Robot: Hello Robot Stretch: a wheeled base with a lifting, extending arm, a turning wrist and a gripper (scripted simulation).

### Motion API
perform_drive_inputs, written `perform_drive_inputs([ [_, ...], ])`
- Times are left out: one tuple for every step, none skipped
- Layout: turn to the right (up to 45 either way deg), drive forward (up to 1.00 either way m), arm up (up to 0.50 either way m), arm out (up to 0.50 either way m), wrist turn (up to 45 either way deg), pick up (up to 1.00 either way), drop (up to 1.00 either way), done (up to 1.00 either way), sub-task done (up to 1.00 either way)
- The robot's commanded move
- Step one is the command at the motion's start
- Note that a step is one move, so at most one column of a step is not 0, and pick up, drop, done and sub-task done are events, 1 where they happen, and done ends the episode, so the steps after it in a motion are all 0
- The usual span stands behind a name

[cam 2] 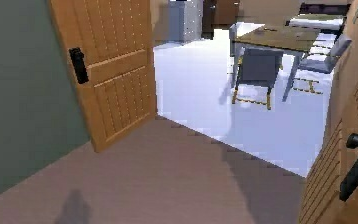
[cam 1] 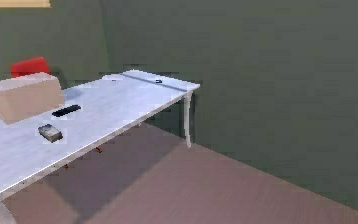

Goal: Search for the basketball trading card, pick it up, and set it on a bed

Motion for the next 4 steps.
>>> perform_drive_inputs([
  [0.0, 0.05, 0.0, 0.0, 0.0, 0.0, 0.0, 0.0, 0.0],
  [45.0, 0.0, 0.0, 0.0, 0.0, 0.0, 0.0, 0.0, 0.0],
  [45.0, 0.0, 0.0, 0.0, 0.0, 0.0, 0.0, 0.0, 0.0],
  [15.0, 0.0, 0.0, 0.0, 0.0, 0.0, 0.0, 0.0, 0.0],
])
